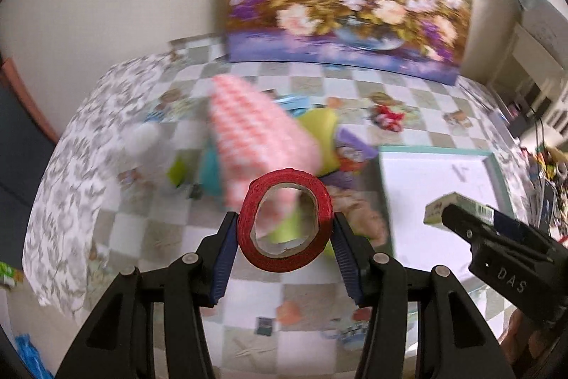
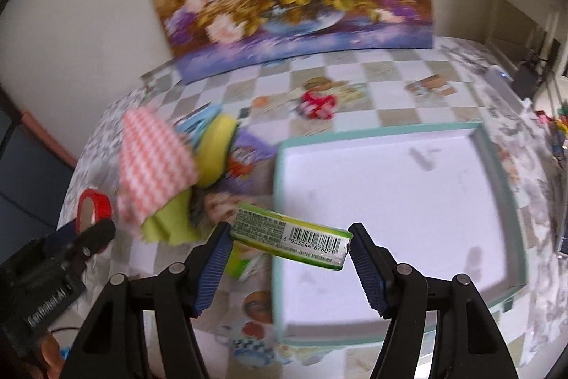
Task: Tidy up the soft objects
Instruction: 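Carry the red tape roll with the left tool while the right tool carries the tissue pack over the tray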
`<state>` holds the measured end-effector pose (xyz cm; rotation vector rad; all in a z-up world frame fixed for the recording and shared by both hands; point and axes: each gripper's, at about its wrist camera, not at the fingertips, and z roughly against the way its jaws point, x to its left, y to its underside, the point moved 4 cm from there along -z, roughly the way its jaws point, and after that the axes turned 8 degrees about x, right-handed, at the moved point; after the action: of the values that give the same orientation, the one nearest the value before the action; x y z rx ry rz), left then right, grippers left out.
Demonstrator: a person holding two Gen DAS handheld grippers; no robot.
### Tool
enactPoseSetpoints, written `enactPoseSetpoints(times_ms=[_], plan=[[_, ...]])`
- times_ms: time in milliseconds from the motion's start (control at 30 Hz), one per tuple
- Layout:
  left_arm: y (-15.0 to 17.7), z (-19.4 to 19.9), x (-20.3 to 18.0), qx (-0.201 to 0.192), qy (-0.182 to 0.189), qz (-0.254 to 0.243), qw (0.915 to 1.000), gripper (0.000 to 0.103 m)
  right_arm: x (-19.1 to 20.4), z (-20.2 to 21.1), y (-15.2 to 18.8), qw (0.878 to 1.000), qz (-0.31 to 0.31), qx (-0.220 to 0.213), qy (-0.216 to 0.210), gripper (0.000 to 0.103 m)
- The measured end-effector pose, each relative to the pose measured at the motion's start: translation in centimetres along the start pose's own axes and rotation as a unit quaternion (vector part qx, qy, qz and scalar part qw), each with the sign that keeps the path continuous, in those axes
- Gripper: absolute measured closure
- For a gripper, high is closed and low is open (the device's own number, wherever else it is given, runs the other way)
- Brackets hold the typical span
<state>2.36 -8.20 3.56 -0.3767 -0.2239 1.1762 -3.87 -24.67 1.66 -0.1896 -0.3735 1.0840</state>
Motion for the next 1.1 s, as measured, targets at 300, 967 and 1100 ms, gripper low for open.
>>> enactPoseSetpoints(times_ms=[300, 967, 1100], plan=[[-2.3, -3.2, -6.6, 0.037, 0.019, -0.032, 0.9986, 0.049, -7.0, 0.5, -2.4, 0.996, -0.084, -0.012, 0.024, 0.033], [-2.2, -10.8, -17.9, 0.073, 0.048, -0.101, 0.991, 0.049, -18.8, -2.5, -2.0, 0.977, -0.196, 0.015, 0.081, 0.033], [-2.1, -12.1, -17.9, 0.077, 0.047, -0.1, 0.9909, 0.049, -18.8, -3.4, -2.1, 0.978, -0.191, 0.02, 0.082, 0.033]])
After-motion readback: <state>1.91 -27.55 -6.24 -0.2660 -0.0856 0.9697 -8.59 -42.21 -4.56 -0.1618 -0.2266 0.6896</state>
